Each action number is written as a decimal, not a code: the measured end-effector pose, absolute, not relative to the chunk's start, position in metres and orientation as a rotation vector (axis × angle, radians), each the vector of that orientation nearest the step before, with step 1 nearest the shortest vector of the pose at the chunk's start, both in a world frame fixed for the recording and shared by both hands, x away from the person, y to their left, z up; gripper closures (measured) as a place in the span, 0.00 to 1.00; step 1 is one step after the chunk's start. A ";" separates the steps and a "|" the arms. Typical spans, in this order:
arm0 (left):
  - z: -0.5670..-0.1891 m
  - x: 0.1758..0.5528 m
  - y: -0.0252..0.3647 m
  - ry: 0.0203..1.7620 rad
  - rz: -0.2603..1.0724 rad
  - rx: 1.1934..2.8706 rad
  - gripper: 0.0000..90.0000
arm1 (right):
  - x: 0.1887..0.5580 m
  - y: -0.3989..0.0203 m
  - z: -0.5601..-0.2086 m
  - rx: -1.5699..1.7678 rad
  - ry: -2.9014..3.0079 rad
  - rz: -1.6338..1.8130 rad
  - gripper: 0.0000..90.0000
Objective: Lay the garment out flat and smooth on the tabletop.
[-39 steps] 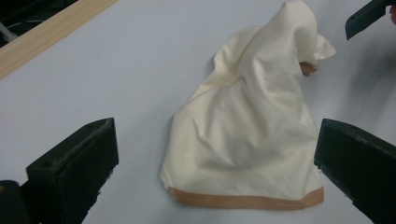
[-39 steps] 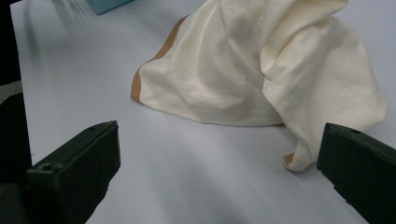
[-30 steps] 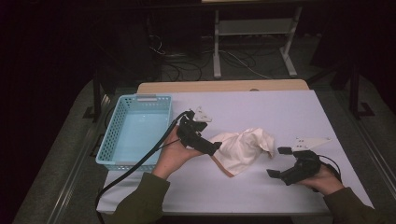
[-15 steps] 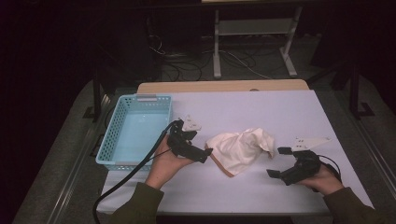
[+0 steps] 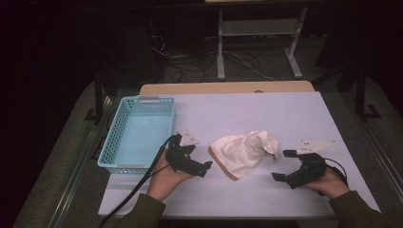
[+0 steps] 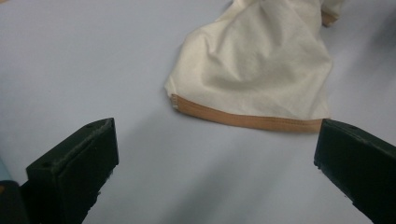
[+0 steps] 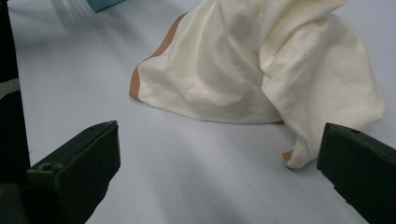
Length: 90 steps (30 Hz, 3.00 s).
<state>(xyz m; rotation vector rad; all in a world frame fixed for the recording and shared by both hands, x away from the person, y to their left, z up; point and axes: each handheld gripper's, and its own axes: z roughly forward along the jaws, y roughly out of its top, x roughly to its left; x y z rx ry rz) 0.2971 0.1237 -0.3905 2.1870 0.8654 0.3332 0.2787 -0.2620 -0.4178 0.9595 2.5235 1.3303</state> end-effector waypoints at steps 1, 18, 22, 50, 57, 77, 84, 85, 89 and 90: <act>-0.393 0.295 0.124 0.872 0.322 2.174 0.00 | 0.279 -0.262 -0.418 0.959 2.523 1.330 0.00; -0.415 0.270 0.117 0.846 0.304 2.162 0.00 | 0.279 -0.262 -0.418 0.952 2.528 1.330 0.00; -0.421 0.268 0.118 0.838 0.269 2.158 0.00 | 0.280 -0.262 -0.419 0.965 2.525 1.327 0.00; -0.438 0.266 0.119 0.778 0.199 2.168 0.00 | 0.271 -0.253 -0.416 0.964 2.573 1.302 0.01; -0.439 0.269 0.117 0.804 0.170 2.154 0.00 | 0.268 -0.245 -0.416 0.934 2.597 1.283 0.05; -0.436 0.271 0.120 0.808 0.155 2.152 0.00 | 0.275 -0.220 -0.410 0.883 2.619 1.303 0.16; -0.436 0.271 0.119 0.816 0.156 2.134 0.00 | 0.277 -0.210 -0.408 0.860 2.633 1.298 0.21; -0.436 0.271 0.119 0.814 0.157 2.134 0.00 | 0.278 -0.209 -0.408 0.858 2.637 1.298 0.22; -0.435 0.272 0.120 0.809 0.160 2.140 0.00 | 0.279 -0.204 -0.407 0.843 2.643 1.302 0.25; -0.435 0.272 0.120 0.813 0.160 2.136 0.00 | 0.280 -0.202 -0.406 0.843 2.642 1.303 0.25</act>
